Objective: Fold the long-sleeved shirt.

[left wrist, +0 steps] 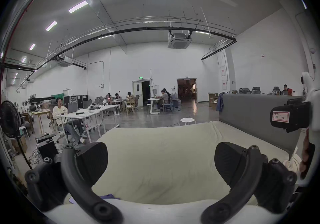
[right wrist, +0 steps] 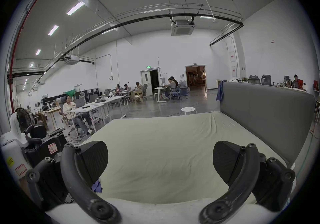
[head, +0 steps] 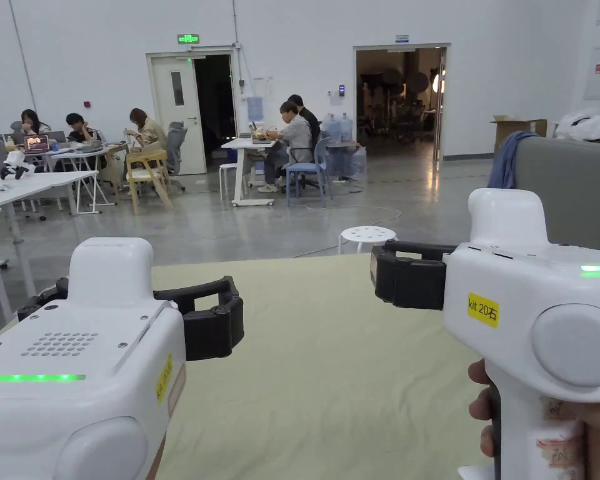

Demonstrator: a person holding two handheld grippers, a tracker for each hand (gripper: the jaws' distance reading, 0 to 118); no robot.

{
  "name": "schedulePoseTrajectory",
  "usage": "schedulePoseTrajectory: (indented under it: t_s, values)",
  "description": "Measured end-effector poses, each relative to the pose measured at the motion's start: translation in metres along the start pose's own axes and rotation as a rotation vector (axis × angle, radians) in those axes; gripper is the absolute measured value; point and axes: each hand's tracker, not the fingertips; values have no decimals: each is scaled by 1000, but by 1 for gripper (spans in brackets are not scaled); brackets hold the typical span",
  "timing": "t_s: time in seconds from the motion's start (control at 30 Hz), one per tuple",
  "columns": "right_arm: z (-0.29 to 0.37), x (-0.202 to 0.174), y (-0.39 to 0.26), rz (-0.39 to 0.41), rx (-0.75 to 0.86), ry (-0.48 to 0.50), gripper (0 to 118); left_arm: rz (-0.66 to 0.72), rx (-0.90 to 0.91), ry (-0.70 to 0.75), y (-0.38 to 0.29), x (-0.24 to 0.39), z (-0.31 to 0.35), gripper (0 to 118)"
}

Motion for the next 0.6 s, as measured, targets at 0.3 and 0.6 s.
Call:
schedulePoseTrajectory:
  t_s: [0.3, 0.6]
  values:
    - [-2, 3, -1, -9, -8, -7, 118, 5, 5, 2, 1, 0, 0, 118]
    - [-2, 0, -1, 6, -9, -10, 118, 3, 0, -2, 0, 1, -1, 118]
